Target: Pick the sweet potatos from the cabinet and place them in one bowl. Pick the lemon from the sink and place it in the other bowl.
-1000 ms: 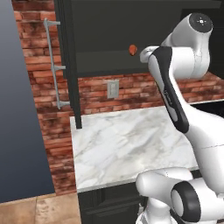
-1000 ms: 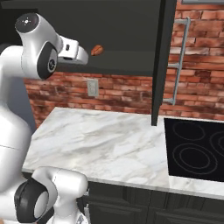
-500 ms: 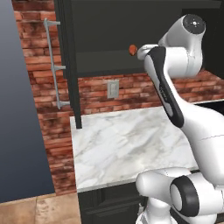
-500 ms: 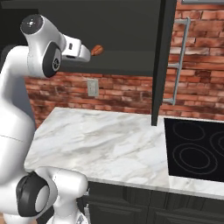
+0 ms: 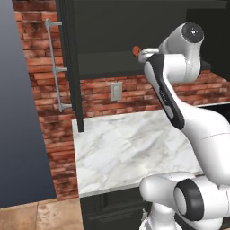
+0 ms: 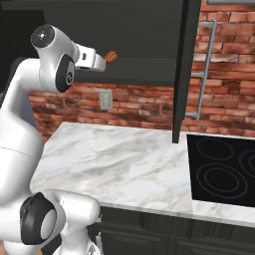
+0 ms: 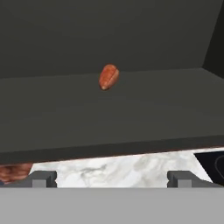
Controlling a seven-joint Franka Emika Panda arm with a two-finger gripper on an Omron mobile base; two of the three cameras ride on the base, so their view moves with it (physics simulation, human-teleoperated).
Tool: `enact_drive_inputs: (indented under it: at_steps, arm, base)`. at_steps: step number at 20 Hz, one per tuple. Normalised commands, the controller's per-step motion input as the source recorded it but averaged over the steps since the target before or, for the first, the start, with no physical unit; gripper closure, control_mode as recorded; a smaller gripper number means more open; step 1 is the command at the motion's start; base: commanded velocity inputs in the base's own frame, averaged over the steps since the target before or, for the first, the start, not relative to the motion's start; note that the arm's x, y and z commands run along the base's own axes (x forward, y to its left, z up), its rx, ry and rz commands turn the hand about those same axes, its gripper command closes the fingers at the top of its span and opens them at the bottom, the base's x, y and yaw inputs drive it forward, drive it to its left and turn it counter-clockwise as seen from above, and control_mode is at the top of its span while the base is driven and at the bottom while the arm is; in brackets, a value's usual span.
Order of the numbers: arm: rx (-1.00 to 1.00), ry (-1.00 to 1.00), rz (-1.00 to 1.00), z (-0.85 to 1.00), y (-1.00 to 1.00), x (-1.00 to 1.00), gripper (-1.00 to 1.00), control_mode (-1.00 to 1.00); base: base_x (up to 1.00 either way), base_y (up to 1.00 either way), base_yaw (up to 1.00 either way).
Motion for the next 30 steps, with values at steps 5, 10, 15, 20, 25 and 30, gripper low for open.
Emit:
enact_drive_inputs:
  at_steps: [5, 10, 15, 20, 25, 30]
  arm:
    - [0.0, 0.07, 0.0, 0.0, 0.0, 0.2, -1.0, -1.0]
    - [0.0, 0.09, 0.0, 0.0, 0.02, 0.24, -1.0, -1.0]
    - [0.0, 0.04, 0.0, 0.0, 0.01, 0.38, -1.0, -1.0]
    - [0.0, 0.0, 0.0, 0.0, 0.0, 0.32, -1.0, -1.0]
    - [0.0, 0.0, 0.0, 0.0, 0.0, 0.28, -1.0, -1.0]
    - [0.0, 0.0, 0.0, 0.0, 0.0, 0.24, -1.0, -1.0]
  base:
    - [0.0, 0.0, 0.0]
    - [0.0, 0.0, 0.0]
    - [0.0, 0.0, 0.0]
    - [0.0, 0.0, 0.0]
    - [0.0, 0.0, 0.0]
    - [0.0, 0.0, 0.0]
